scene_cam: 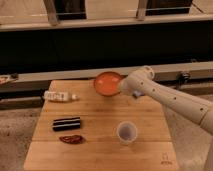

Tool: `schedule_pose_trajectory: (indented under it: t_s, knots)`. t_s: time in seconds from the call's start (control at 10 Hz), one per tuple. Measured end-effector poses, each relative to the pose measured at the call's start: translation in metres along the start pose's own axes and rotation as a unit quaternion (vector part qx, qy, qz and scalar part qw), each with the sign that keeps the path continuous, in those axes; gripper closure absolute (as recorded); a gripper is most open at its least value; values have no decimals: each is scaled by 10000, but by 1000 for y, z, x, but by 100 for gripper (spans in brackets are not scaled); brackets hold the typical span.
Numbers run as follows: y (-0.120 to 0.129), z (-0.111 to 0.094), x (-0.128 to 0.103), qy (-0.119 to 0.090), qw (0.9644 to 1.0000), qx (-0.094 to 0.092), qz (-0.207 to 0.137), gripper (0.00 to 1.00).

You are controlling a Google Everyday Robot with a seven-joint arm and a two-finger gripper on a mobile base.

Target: Pick up the ceramic bowl

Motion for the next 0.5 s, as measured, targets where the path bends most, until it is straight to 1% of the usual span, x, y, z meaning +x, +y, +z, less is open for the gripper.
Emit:
schedule_pose_trajectory:
  t_s: [0.2,0.5]
  knots:
    - [3,-11,-6,-33,10000,58,-16,99]
    - [4,-16,-11,-74,9999,128,-38,99]
